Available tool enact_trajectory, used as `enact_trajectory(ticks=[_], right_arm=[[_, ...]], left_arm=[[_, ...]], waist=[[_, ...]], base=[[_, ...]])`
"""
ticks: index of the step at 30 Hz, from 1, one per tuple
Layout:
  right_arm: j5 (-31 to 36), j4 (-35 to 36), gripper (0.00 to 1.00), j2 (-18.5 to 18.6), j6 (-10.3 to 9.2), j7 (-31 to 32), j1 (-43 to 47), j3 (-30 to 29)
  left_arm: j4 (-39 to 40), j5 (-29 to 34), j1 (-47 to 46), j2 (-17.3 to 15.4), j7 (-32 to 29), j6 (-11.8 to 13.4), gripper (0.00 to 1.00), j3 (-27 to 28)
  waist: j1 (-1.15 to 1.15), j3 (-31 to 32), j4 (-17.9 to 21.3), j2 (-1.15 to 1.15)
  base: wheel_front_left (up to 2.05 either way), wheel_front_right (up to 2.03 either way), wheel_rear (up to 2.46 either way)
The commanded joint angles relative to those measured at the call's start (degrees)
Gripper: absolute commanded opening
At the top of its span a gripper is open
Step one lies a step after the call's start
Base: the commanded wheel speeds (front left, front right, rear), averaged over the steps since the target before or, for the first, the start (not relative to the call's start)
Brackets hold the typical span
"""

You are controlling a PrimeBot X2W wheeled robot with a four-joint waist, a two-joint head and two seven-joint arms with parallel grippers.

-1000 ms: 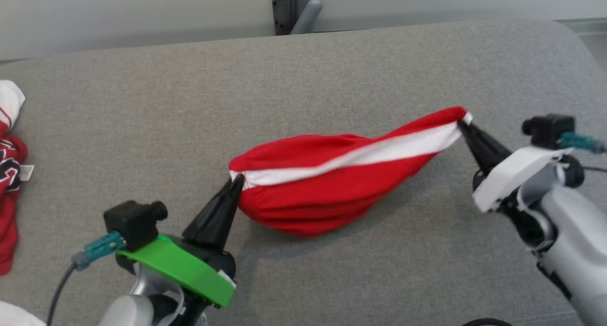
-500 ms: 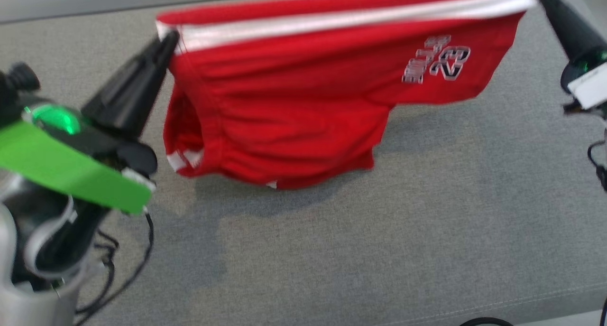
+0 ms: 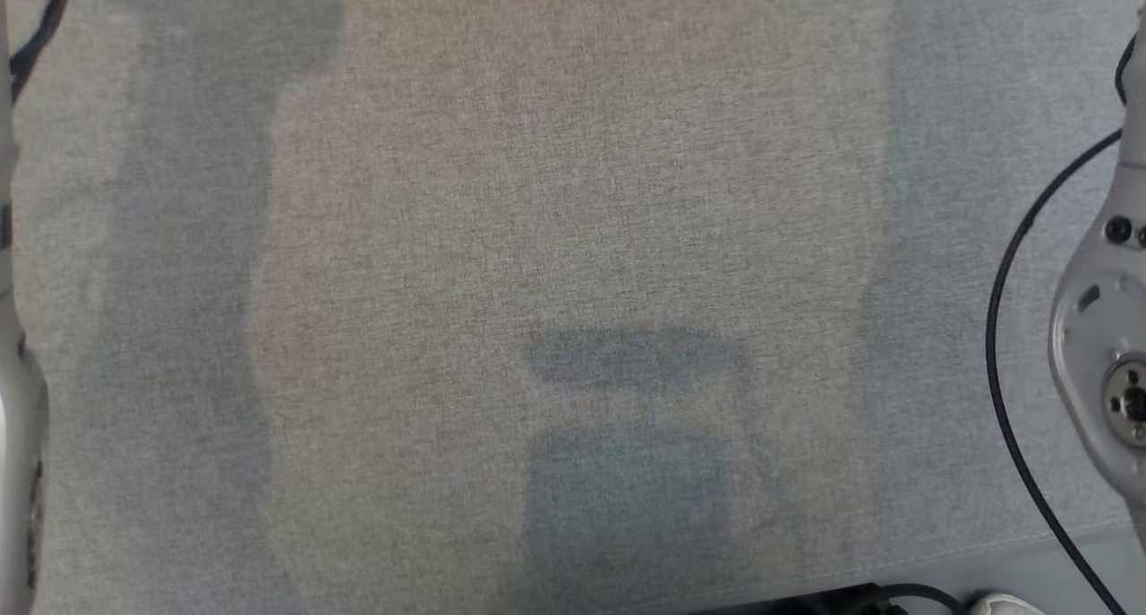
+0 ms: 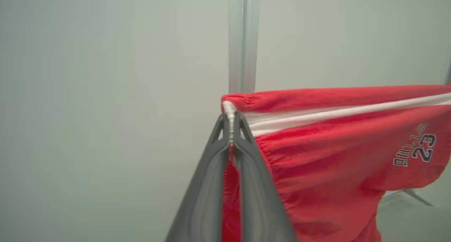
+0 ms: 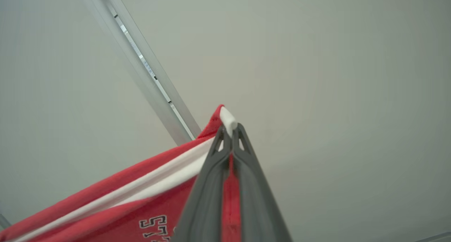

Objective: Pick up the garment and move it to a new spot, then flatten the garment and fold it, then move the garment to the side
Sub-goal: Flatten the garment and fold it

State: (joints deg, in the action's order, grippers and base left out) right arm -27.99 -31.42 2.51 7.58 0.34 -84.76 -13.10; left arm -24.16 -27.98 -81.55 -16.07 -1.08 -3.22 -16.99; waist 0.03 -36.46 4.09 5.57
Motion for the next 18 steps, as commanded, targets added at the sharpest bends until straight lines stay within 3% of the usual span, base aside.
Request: enact_trajectory(ticks=[1, 5, 10, 13, 18], right_arm=[[0.30, -2.33, 0.00, 0.64, -0.16, -2.55, -1.75, 0.11], [-2.17, -7.64, 0.00, 0.39, -0.13, -8.48, -0.53, 6.77], [-4.63, -8.78, 0.00, 0.60, -0.12, -10.89, 6.59, 13.26], [-8.89, -6.79, 0.00, 1.49, -0.12, -12.00, 15.01, 16.53], [-17.23, 1.12, 0.00, 6.42, -0.13, -12.43, 30.50, 20.01]], left_arm=[[-3.24, 1.93, -2.13, -0.71, 3.96, -0.70, 0.00, -0.48], [-11.67, 3.76, -1.96, -0.53, 12.78, -2.90, 0.00, -3.26], [-15.56, 1.73, 4.26, -0.38, 15.69, -4.02, 0.00, -4.98], [-12.95, -0.91, 13.14, -1.78, 16.32, -4.25, 0.00, -6.71], [1.14, -6.22, 30.98, -6.08, 16.33, -4.18, 0.00, -7.71]], waist=[[-0.03, -5.49, -0.65, 0.02], [-0.03, -5.76, -0.23, 0.02], [-0.03, -5.43, -0.09, 0.02], [-0.03, -4.52, 0.57, 0.02], [-0.03, -2.24, -0.01, 0.02]], base=[[0.00, 0.00, 0.00], [0.00, 0.00, 0.00], [0.00, 0.00, 0.00], [0.00, 0.00, 0.00], [0.00, 0.00, 0.00]])
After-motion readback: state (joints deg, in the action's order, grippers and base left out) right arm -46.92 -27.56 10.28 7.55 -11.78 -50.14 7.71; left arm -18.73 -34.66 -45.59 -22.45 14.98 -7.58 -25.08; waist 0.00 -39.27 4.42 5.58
